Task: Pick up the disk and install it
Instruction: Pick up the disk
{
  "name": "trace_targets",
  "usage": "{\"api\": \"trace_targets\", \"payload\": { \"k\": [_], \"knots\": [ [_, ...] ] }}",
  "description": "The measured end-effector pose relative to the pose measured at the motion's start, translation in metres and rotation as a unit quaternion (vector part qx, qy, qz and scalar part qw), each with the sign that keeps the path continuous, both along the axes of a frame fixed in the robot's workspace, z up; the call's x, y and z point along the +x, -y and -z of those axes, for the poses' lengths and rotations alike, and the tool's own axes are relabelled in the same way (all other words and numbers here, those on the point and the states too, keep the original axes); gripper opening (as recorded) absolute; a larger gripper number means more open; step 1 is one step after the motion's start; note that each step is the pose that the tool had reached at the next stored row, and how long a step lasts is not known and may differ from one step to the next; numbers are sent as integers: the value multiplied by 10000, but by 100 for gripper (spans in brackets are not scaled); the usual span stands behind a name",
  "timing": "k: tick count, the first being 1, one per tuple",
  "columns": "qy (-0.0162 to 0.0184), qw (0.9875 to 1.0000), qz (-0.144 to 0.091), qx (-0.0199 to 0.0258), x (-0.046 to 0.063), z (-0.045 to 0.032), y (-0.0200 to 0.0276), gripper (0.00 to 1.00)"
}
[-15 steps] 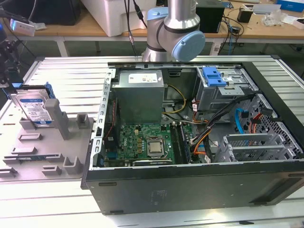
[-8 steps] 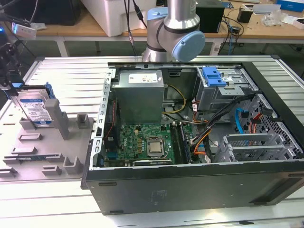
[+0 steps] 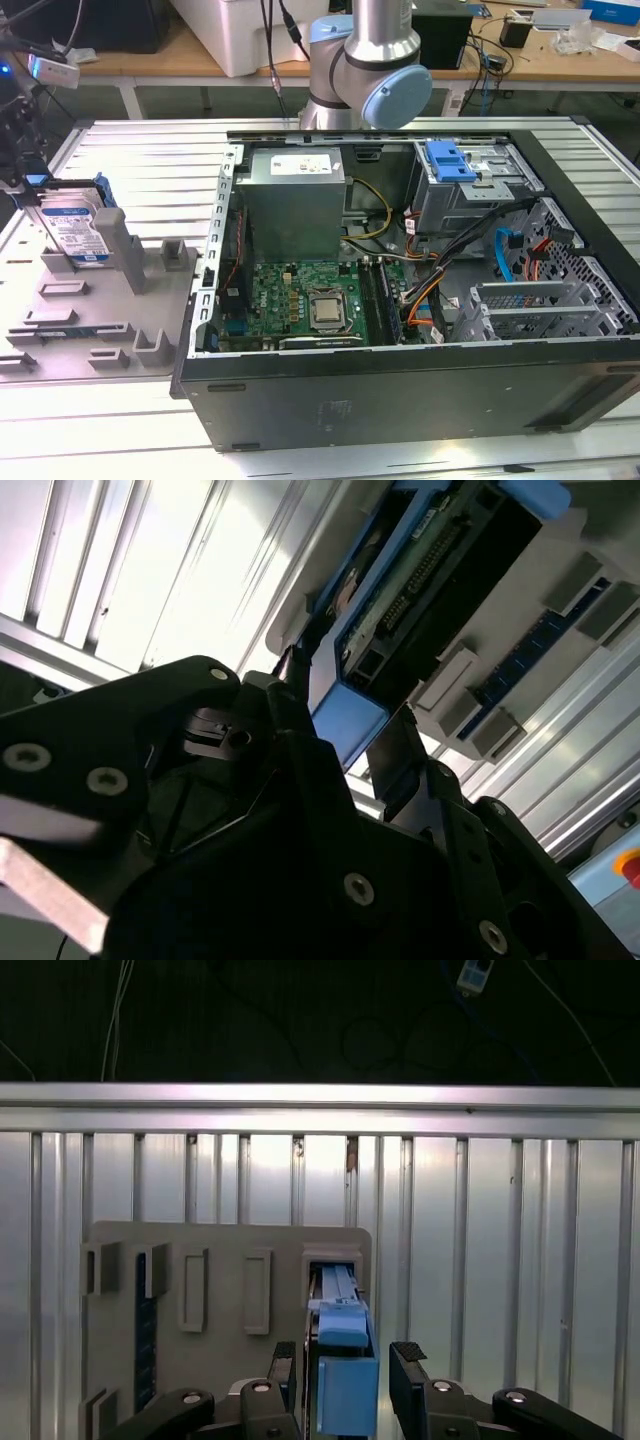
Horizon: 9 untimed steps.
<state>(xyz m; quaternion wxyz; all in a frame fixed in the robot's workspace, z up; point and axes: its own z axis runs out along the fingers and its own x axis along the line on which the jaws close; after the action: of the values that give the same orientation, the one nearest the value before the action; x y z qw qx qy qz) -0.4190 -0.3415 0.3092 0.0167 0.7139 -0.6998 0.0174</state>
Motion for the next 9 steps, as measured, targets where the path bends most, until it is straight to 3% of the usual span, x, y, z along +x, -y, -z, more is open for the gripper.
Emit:
{"api": "trace_targets", "payload": {
  "k": [2,3,9],
  "knots": [
    [0,10000,0,0,0,20,0,48],
    [0,10000,0,0,0,28,0,41],
    [0,10000,0,0,0,81,0,41]
  ]
}}
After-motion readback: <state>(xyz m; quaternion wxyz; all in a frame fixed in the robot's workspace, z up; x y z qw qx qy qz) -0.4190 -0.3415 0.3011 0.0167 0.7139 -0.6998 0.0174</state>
